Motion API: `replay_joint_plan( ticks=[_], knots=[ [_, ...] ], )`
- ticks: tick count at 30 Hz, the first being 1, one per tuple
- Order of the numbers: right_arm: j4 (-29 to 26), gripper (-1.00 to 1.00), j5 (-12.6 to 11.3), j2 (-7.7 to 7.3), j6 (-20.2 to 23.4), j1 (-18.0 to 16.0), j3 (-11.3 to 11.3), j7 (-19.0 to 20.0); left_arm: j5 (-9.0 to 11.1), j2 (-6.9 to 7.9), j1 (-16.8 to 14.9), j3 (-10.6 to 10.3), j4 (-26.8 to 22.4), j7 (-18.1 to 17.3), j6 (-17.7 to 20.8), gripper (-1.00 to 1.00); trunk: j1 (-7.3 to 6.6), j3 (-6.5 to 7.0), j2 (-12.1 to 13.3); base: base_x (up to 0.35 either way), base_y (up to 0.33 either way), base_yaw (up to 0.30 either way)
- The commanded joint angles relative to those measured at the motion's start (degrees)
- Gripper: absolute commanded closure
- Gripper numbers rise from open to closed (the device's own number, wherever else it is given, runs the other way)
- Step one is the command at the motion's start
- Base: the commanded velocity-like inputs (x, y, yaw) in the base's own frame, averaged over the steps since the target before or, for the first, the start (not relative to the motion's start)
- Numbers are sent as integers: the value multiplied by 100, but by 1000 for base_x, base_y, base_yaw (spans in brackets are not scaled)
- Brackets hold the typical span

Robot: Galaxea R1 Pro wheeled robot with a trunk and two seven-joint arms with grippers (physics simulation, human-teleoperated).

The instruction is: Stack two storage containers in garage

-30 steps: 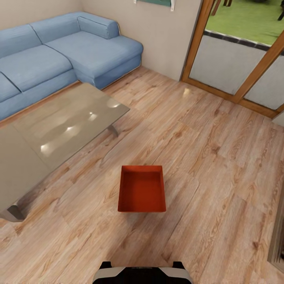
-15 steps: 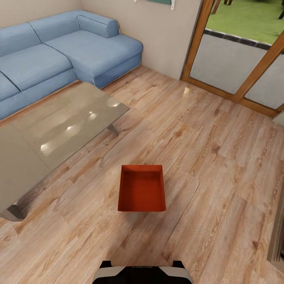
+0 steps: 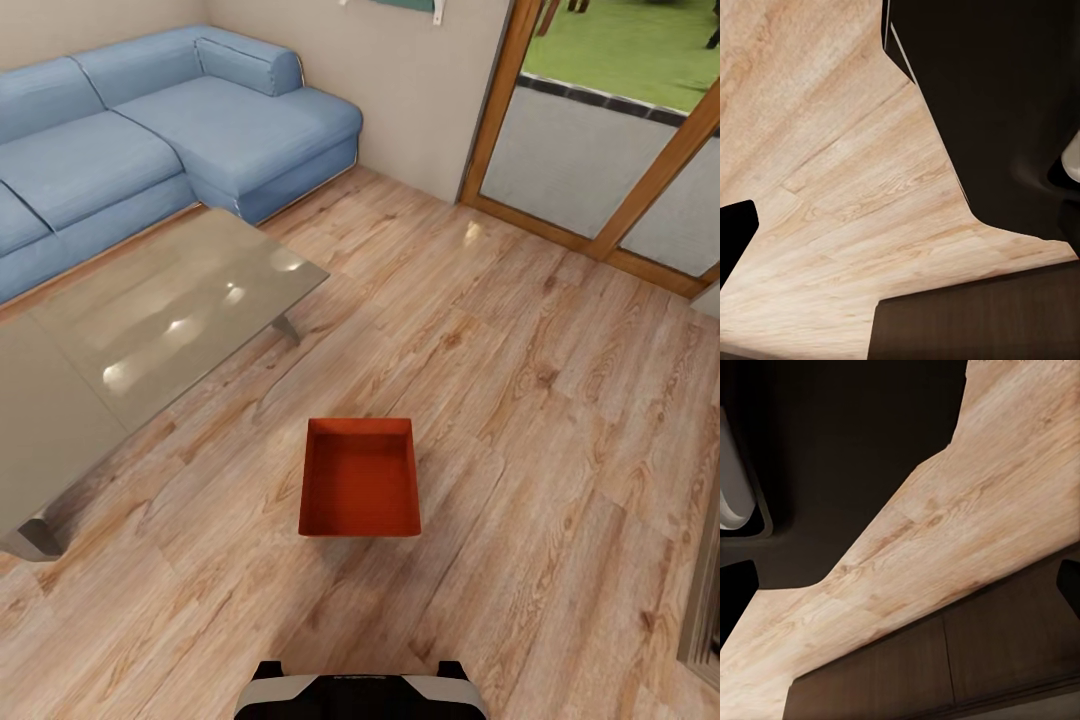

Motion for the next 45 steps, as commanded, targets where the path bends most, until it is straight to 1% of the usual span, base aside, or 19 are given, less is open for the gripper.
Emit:
replay_joint_plan(
  ticks=[1, 24, 28, 30, 32, 33, 35, 36, 39, 40, 42, 44, 45],
  knots=[
    [18, -100, -56, 2, -33, -5, 45, -7, 45, 0, -1, 27, 3, 1, -12, -100, 1, -3, -4, 0, 0, 0],
    [18, -100, -65, -1, -45, -5, 45, -23, 55, -16, -1, 27, 3, 5, -5, -100, 1, -3, -4, 0, 0, 0],
    [-23, -100, -37, -37, -37, -5, 78, -50, 36, 26, -1, 33, -20, 12, -6, -100, 1, -3, -4, 0, 0, 0],
    [-67, -100, -33, -159, -37, -5, 81, -40, 21, 100, -1, 30, -58, 6, -6, -100, 1, -3, -4, 0, 0, 0],
    [-184, -100, -31, -309, -30, -5, 83, -41, 13, 175, -1, 28, -233, 7, 8, -100, 1, -3, -4, 0, 0, 0],
    [-239, -100, -30, -350, -31, -3, 83, -42, 10, 191, -1, 28, -314, 8, 21, -100, 1, -3, -4, 0, 0, 0],
    [-573, -100, -33, -548, -8, -3, 84, -53, 5, 265, -1, 27, -743, 3, 95, -100, 1, -3, -4, 0, 0, 0],
    [-674, -100, -33, -602, 1, -3, 84, -57, 9, 289, -1, 27, -859, 1, 129, -100, 1, -3, -4, 0, 0, 0],
    [-1214, -100, -45, -955, 129, 12, 79, -65, 23, 457, -1, 33, -1483, -1, 495, -100, 1, -3, -4, 0, 0, 0],
    [-1318, -100, -47, -1042, 231, 20, 77, -58, 25, 508, -5, 34, -1668, 0, 611, -100, 1, -3, -4, 0, 0, 0],
    [-1432, -100, -50, -1140, 432, -9, 76, -42, 23, 584, -8, 35, -2012, 0, 764, -100, 1, -3, -4, 0, 0, 0],
    [-1491, -100, -50, -1171, 535, -70, 76, -38, 17, 621, -11, 35, -2220, 0, 842, -100, 1, -3, -4, 0, 0, 0],
    [-1547, -100, -48, -1175, 622, -180, 75, -66, 13, 639, -17, 35, -2383, 0, 944, -100, 1, -3, -4, 0, 0, 0]
  ],
)
